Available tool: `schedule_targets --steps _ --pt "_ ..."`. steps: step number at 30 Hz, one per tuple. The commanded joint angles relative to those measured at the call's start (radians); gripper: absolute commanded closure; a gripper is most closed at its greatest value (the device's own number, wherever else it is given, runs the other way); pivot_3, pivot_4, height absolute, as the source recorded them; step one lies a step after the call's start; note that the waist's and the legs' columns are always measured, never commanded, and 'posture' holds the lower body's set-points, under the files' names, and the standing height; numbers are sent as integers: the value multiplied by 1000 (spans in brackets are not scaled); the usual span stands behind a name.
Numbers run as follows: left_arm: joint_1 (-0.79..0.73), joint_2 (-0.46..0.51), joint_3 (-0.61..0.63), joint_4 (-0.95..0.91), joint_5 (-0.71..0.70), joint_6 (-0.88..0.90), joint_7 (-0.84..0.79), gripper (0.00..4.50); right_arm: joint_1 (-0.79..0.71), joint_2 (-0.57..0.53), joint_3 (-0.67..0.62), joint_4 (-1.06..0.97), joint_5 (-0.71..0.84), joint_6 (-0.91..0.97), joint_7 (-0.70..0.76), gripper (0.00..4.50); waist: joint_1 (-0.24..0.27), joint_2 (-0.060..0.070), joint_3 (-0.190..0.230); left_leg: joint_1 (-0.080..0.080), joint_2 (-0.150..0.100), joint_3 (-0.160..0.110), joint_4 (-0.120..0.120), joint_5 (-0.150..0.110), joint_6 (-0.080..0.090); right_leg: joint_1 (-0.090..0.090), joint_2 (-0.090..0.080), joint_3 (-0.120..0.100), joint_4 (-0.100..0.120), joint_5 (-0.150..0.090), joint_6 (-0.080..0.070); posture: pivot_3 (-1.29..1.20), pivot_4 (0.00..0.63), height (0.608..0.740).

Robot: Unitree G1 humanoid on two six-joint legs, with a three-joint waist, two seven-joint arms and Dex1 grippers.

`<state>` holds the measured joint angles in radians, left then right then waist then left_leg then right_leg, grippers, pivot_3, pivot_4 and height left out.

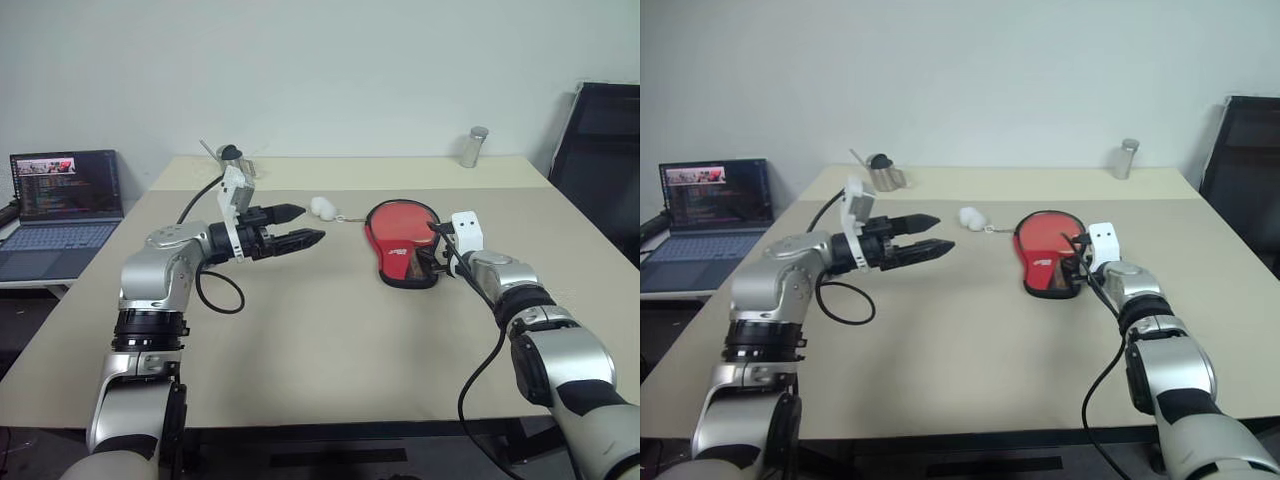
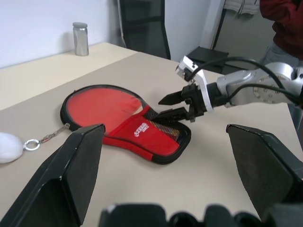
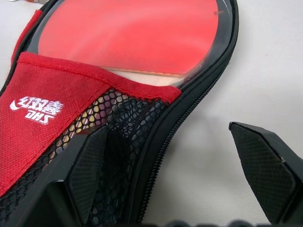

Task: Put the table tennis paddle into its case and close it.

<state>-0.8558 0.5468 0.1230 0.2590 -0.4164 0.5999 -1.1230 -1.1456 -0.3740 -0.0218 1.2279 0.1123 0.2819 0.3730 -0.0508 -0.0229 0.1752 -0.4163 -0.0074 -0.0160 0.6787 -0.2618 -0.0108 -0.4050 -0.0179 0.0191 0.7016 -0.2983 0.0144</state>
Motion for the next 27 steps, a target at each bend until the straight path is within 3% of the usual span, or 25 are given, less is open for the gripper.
schedule_targets --steps 1,4,16,27 --pt "-9 24 12 -54 -24 -7 13 0 -25 22 -18 27 -16 -3 18 32 -4 0 0 0 0 0 0 0 0 0 0 0 0 0 0 0 150 740" --pt "-4 28 12 -59 -26 -6 22 0 -36 38 -35 47 -16 25 32 562 -8 0 0 0 0 0 0 0 0 0 0 0 1 0 0 0 150 740" --pt "5 49 11 -59 -34 -12 42 0 -14 66 -90 73 -25 92 3 4444 -7 0 0 2 0 1 0 0 -1 0 0 1 4 0 0 0 150 740" --pt "13 84 15 -34 -29 -22 33 0 -8 63 -133 57 -9 95 -15 4481 -6 0 0 3 0 0 0 1 -2 0 0 0 6 0 0 0 150 740"
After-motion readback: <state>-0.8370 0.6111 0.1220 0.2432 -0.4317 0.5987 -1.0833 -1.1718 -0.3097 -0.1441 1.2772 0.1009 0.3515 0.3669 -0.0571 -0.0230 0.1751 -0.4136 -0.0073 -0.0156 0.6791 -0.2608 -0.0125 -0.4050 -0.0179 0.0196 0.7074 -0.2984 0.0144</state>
